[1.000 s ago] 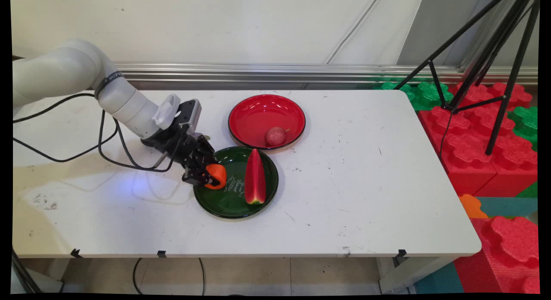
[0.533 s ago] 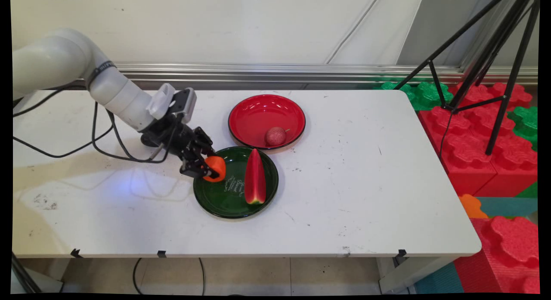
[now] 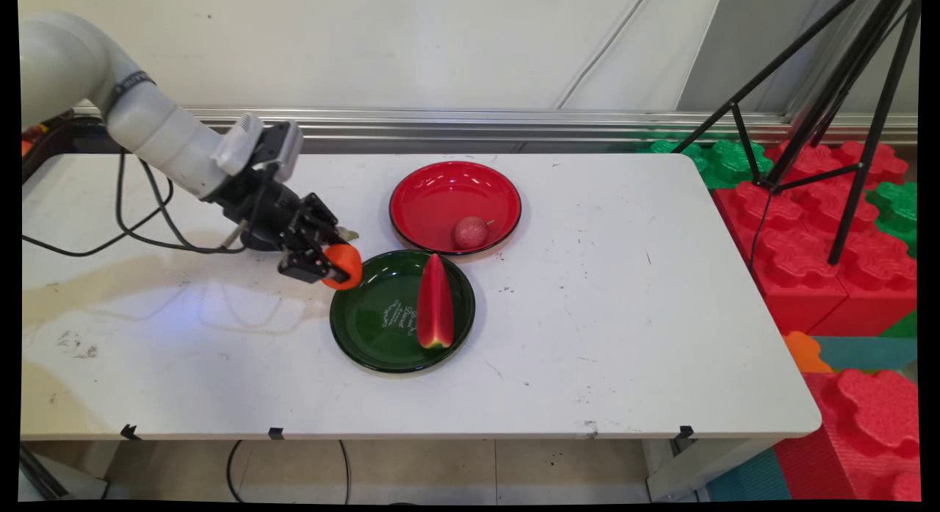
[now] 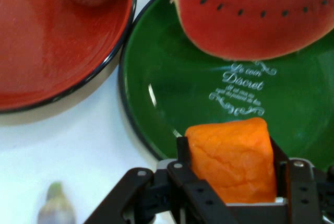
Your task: Place the picked object on the table
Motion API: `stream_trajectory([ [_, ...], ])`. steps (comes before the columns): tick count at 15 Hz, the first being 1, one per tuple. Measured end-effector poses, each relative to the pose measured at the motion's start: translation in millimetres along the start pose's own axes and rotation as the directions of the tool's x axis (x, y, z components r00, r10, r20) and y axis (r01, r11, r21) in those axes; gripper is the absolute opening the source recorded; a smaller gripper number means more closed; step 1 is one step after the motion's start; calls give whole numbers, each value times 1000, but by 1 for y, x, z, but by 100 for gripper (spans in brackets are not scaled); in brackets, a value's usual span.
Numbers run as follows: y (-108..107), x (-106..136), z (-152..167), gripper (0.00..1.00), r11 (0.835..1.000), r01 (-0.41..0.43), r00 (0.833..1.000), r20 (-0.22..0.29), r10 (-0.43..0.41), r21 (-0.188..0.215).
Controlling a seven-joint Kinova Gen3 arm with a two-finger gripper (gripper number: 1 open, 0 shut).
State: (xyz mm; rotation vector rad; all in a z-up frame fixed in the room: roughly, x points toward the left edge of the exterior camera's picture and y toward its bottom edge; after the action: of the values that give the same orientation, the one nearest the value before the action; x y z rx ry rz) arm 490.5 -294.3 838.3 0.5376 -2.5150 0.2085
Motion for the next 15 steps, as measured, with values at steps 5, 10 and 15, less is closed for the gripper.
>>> stream_trajectory([
  [5, -8, -15, -17, 0, 1000, 6, 999, 34, -6, 25],
  [10, -16, -32, -19, 0, 999, 29, 997, 69, -32, 41],
  [15, -26, -49, -9, 0, 997, 63, 994, 91, -67, 47],
])
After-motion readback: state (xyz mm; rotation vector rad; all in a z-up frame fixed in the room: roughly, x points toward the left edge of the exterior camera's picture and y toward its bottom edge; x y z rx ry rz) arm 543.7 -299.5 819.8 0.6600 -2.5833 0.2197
